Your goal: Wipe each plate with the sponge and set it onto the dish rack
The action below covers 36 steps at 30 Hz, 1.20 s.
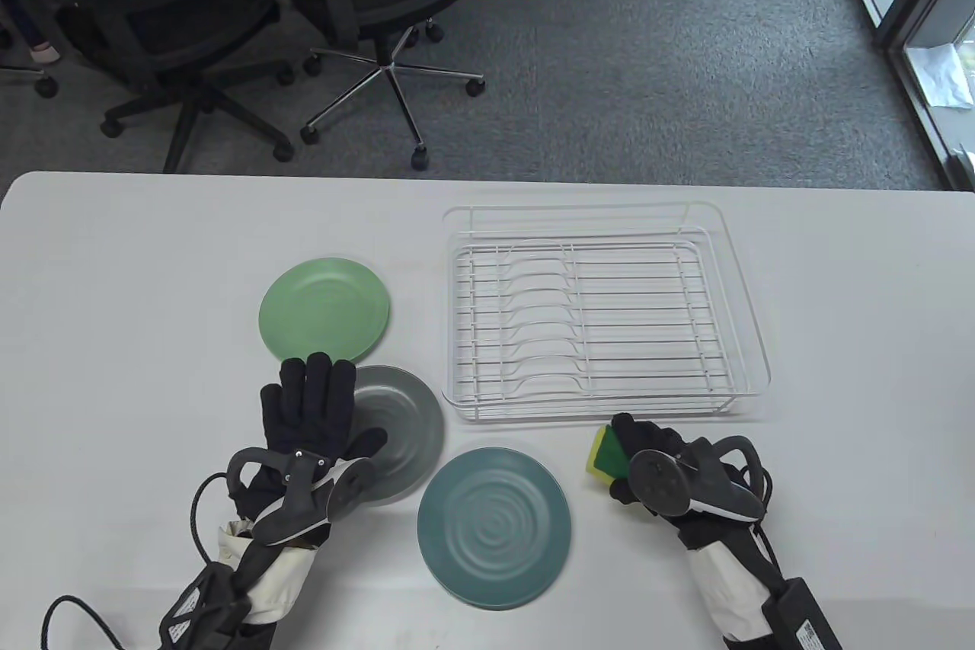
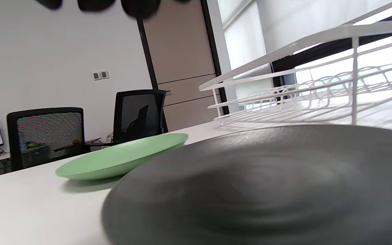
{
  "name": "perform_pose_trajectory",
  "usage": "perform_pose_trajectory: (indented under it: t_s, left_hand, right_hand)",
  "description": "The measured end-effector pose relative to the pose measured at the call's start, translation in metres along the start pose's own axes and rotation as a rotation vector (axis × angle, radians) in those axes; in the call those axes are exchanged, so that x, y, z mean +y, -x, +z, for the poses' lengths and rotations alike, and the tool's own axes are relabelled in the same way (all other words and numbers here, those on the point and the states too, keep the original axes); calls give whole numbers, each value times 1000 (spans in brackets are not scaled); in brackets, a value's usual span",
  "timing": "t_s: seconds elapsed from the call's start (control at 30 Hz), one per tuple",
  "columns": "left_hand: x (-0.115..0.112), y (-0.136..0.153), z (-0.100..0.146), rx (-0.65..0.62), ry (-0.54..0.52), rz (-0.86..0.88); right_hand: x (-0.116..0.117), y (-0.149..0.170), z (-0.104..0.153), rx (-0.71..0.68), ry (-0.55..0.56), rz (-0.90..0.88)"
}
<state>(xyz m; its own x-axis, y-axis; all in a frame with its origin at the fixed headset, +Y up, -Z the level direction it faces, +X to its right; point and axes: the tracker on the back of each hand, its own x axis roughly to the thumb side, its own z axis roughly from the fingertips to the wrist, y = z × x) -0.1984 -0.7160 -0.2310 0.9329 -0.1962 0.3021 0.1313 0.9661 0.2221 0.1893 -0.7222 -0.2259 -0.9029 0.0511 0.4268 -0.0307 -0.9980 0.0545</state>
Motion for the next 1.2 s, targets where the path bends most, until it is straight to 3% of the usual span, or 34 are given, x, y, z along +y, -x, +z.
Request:
perform_pose_trajectory:
  t_s: [0.23,0.33,0.77,1.2]
  left_hand:
    - [11,-32,-14,-125,50,54]
    - [13,-51,-18,-189,78,30]
    - [0,-121,-45,-375,244,-74]
    - [-25,-167,-67,-444,350,-229]
  right_hand:
    - [-15,6,10,-2,208,-165]
    - [-16,10,12,13,248,-183]
    - [-17,16,15,30,294,-228]
    - [-17,17,15,31,303,-233]
